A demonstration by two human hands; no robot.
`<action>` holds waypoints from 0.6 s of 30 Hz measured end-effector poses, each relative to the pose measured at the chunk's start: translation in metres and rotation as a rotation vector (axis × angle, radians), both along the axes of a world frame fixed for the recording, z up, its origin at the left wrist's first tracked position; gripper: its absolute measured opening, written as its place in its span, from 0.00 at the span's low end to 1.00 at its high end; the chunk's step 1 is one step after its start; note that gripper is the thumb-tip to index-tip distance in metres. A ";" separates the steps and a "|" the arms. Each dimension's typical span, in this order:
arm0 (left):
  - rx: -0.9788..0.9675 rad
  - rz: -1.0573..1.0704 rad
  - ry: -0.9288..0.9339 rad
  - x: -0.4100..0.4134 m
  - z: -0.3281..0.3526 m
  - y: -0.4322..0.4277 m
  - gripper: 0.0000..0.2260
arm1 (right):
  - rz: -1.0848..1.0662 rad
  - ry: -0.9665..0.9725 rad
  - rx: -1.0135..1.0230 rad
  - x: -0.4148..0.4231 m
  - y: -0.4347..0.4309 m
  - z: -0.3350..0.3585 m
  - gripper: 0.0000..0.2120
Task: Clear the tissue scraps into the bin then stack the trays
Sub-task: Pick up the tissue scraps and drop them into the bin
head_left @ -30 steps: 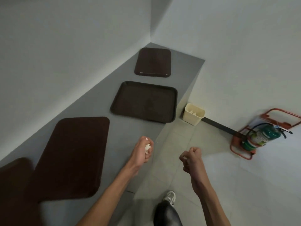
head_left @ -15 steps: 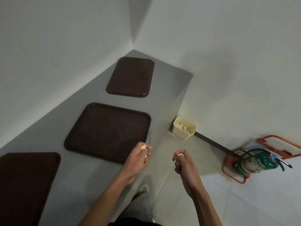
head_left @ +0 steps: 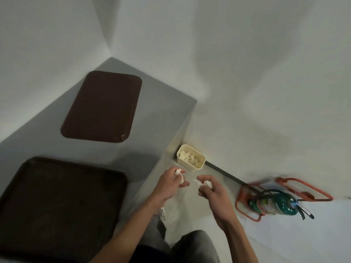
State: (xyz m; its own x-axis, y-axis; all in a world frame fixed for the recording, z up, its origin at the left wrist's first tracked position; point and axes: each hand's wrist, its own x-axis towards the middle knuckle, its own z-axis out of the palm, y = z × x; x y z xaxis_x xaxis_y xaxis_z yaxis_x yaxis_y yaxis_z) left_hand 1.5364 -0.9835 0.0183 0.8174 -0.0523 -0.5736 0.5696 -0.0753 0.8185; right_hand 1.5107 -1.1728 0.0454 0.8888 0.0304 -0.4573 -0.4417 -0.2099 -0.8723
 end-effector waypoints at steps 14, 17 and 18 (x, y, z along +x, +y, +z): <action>-0.046 0.523 0.150 0.115 -0.107 -0.091 0.07 | 0.216 0.142 -0.093 0.202 -0.083 -0.129 0.07; -0.088 0.607 0.209 0.128 -0.147 -0.111 0.05 | 0.276 0.154 -0.166 0.231 -0.100 -0.176 0.07; -0.084 0.619 0.222 0.132 -0.160 -0.117 0.04 | 0.295 0.161 -0.185 0.239 -0.105 -0.191 0.08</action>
State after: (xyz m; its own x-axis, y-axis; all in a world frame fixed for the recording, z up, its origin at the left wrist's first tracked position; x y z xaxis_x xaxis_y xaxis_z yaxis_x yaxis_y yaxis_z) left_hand 1.6684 -1.1008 -0.1416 0.5736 0.3371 -0.7465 0.6434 0.3786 0.6653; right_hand 1.7500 -1.2781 -0.1455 0.7704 0.1786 -0.6120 -0.4669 -0.4957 -0.7324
